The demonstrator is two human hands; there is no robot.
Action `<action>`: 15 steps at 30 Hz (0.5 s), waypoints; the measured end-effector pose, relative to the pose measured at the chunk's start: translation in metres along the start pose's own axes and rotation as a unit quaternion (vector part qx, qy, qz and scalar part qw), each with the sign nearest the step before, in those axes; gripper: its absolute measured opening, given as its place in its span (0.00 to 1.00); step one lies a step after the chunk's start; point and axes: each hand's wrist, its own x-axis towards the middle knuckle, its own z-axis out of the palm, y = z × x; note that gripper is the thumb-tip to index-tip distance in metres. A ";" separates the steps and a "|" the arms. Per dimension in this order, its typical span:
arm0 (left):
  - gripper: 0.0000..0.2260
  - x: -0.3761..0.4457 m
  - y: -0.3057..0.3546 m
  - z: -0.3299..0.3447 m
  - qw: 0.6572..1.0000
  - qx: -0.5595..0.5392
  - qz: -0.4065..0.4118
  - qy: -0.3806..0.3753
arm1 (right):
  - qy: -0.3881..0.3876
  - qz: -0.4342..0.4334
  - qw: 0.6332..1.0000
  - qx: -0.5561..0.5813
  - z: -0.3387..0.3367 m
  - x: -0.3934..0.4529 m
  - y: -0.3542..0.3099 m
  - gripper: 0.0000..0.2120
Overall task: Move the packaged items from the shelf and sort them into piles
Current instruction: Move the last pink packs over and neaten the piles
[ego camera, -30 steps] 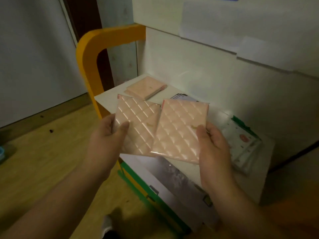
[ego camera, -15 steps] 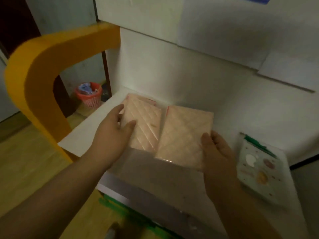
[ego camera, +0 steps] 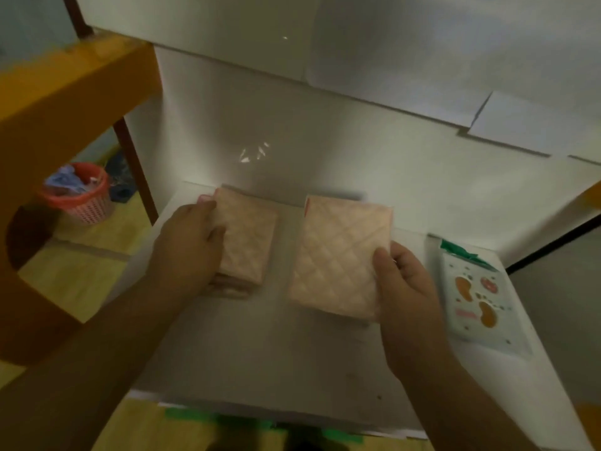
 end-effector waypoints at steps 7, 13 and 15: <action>0.20 -0.004 -0.006 -0.003 0.998 0.059 0.007 0.022 | 0.011 -0.011 1.000 -0.006 0.016 0.008 -0.005 0.08; 0.18 -0.019 -0.012 -0.025 0.998 0.029 0.013 0.056 | -0.039 -0.016 0.997 -0.066 0.054 0.017 -0.006 0.04; 0.18 -0.026 -0.015 -0.030 0.997 0.013 0.011 0.075 | -0.053 -0.038 0.993 -0.103 0.068 0.025 -0.003 0.03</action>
